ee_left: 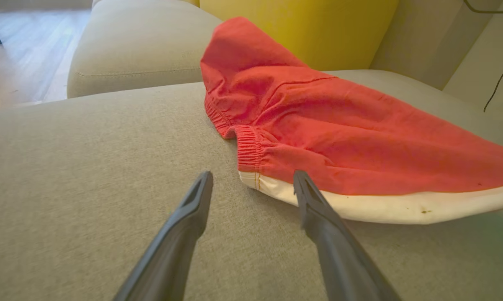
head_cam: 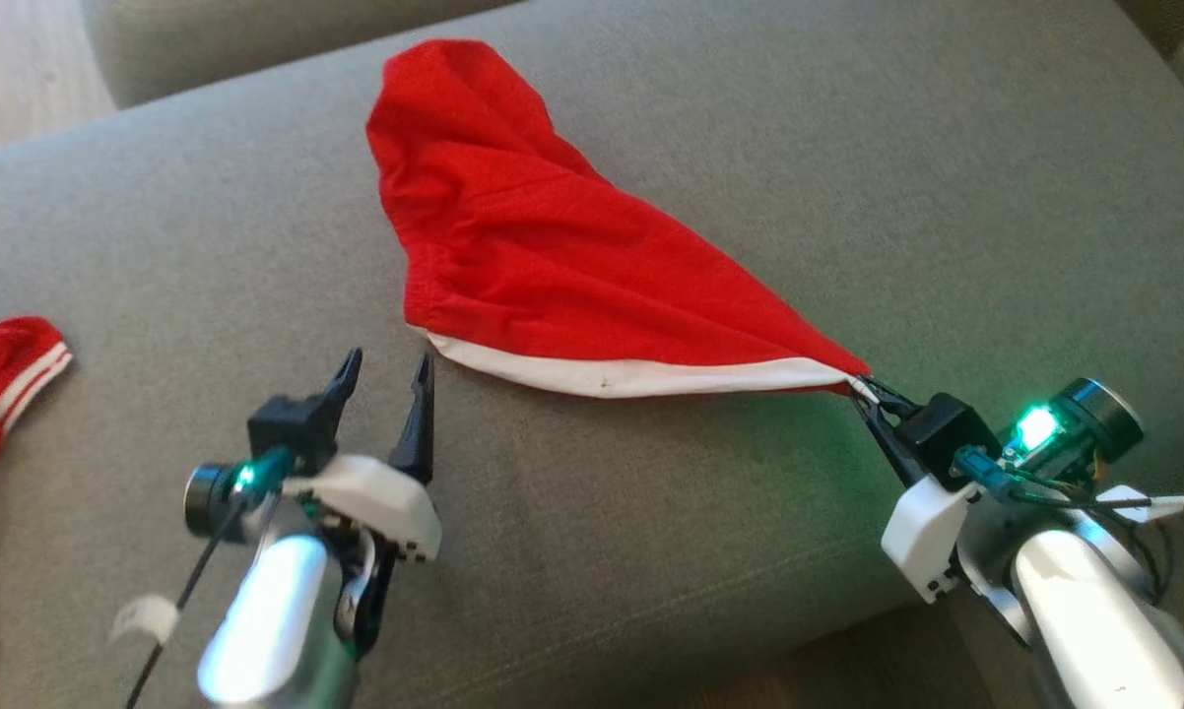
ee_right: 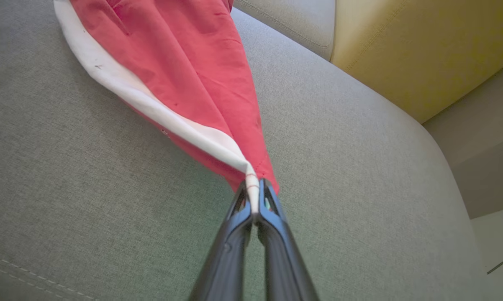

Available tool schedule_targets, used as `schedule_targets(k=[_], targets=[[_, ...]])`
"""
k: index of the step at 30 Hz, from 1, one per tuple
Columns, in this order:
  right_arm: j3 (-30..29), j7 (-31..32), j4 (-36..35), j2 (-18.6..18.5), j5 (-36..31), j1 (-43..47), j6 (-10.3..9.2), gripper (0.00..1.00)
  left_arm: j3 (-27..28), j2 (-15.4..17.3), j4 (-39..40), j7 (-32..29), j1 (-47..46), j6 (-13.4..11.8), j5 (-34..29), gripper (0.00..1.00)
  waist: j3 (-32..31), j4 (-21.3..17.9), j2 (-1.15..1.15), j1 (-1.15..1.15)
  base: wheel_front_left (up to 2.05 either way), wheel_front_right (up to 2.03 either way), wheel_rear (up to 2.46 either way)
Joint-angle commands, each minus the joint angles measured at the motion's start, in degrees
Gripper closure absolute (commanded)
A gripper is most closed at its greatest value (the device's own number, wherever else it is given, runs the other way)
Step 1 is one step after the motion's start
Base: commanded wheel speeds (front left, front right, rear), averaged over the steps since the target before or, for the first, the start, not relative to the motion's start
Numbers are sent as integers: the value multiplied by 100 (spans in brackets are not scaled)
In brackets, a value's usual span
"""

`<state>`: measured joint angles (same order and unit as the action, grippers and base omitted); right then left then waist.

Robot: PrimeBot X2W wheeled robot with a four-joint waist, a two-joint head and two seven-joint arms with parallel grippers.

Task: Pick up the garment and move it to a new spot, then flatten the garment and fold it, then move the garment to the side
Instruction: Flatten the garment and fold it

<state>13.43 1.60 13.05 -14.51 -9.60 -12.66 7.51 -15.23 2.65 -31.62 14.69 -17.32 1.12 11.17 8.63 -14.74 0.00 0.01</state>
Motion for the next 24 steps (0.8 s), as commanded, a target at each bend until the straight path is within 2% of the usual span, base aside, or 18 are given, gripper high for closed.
schedule_targets(k=[1,9,16,18,19,20,24], targets=[[30,-22,-211,6,-21,-188,-2,100,114,51,-65,30,-454,52,-67,0,163,-87,0,-1,0,0,0],[-7,-145,-165,162,-6,-429,-2,100,-209,177,-1387,29,-1426,26,-487,0,558,-194,0,-1,0,0,0],[-67,-229,-50,237,-39,-542,-2,100,-296,198,-1953,30,-1811,2,-573,0,660,-201,0,-1,0,0,0],[-85,-251,-9,262,-54,-564,-2,100,-323,196,-2061,30,-1876,62,-567,0,667,-196,0,-1,0,0,0],[-98,-258,10,271,-60,-568,-2,100,-341,196,-2080,30,-1900,90,-570,57,663,-186,0,-1,0,0,0],[-115,-264,31,278,-67,-570,-2,100,-346,190,-2072,30,-1912,115,-555,100,654,-169,0,-1,0,0,0],[-181,-309,130,298,-104,-580,-2,100,-373,165,-1931,30,-1829,314,-434,100,536,-64,0,-1,0,0,0]])
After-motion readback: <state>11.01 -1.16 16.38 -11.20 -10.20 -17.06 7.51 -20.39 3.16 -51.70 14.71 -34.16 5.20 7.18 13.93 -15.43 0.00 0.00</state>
